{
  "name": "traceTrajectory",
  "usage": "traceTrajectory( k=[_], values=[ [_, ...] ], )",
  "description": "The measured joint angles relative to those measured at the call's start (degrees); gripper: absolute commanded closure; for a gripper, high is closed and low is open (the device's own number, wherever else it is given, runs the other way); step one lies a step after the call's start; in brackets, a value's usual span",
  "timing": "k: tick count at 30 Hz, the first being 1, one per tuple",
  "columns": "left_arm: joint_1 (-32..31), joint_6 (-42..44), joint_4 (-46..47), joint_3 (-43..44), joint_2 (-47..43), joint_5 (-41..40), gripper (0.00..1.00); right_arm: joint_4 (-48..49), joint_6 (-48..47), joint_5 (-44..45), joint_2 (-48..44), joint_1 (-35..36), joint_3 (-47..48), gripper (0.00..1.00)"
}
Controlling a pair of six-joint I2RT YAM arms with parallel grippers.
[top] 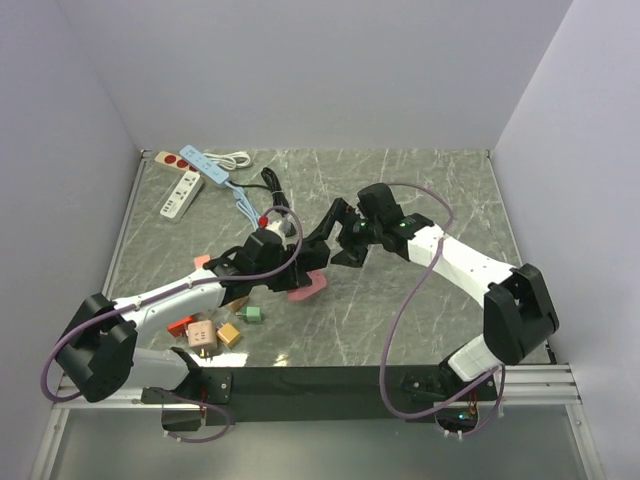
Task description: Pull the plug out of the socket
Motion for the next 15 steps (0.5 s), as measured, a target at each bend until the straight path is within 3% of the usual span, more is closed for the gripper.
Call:
traceTrajectory(
  k=[4,6,9,10,12,15],
  values=[
    [-1.05,-0.07,0.79,0.07,0.04,-1.64,1.0,0.26,3.78,-0.26,2.43,0.63,0.0,0.01],
    [-1.27,-0.09,0.83,0.07,0.44,-2.03,1.0,1.25,5.31,-1.03,3.91,1.42,0.02,0.09],
    [-1.51,-0.13,1.16,0.07,1.38,-2.51,1.0,3.76,7.41,-2.64,6.1,2.97,0.09,0.31],
    [-1.57,-0.11,1.16,0.07,1.6,-2.69,1.0,4.63,7.89,-2.97,6.67,3.32,0.09,0.6],
    [-1.46,-1.18,0.68,0.04,1.68,-3.43,1.0,6.56,9.11,-3.23,7.45,3.76,-0.15,0.98],
    [-1.44,-1.14,1.11,0.04,1.66,-4.7,1.0,9.22,9.66,-4.0,7.52,3.34,-0.87,1.0]
  ],
)
